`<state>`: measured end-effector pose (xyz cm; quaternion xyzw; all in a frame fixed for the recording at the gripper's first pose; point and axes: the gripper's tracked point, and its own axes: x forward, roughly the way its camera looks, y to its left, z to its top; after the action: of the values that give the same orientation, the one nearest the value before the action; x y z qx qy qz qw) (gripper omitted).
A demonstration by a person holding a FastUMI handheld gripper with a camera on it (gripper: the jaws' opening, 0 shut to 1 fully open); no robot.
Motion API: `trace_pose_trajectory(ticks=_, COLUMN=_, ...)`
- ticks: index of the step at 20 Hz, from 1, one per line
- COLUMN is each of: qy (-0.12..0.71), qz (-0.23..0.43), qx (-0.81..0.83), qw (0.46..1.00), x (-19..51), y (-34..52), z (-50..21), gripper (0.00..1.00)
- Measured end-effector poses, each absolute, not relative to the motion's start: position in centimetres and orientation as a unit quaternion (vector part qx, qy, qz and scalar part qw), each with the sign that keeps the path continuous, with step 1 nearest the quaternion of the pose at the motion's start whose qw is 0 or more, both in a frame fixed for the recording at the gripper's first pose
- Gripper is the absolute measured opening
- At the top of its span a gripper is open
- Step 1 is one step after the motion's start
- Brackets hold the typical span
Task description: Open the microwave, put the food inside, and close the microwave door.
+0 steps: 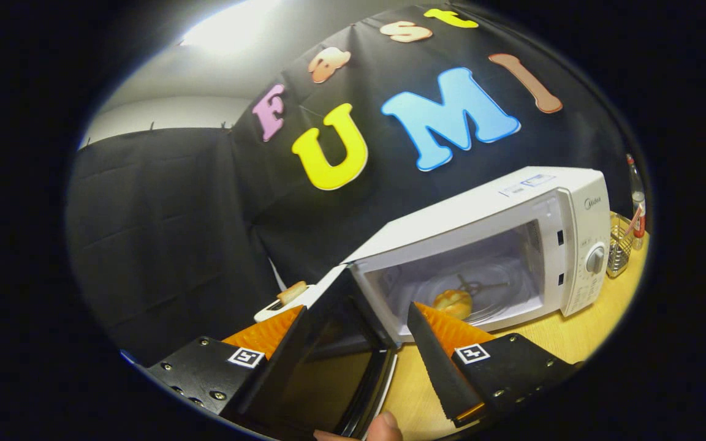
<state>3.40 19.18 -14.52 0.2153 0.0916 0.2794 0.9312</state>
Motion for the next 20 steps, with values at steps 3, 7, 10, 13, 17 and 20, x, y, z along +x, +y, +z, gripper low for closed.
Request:
trace_pose_trajectory(ticks=3, qy=0.050, qz=0.316, qx=0.194, qw=0.927, x=-1.6, y=19.9, z=-11.1, gripper=0.97)
trace_pose_trajectory(ticks=7, qy=0.029, qz=0.403, qx=0.140, qw=0.904, x=-9.8, y=24.6, z=-9.6, gripper=0.97)
trace_pose_trajectory(ticks=10, qy=-0.014, qz=0.441, qx=0.082, qw=0.894, x=-13.8, y=27.9, z=-9.8, gripper=0.97)
trace_pose_trajectory(ticks=13, qy=-0.010, qz=0.460, qx=0.039, qw=0.887, x=-15.1, y=31.2, z=-13.5, gripper=0.97)
trace_pose_trajectory(ticks=17, qy=0.027, qz=0.480, qx=0.010, qw=0.877, x=-15.9, y=33.7, z=-18.7, gripper=0.94)
trace_pose_trajectory(ticks=20, qy=0.062, qz=0.482, qx=0.010, qw=0.874, x=-15.7, y=34.4, z=-22.2, gripper=0.94)
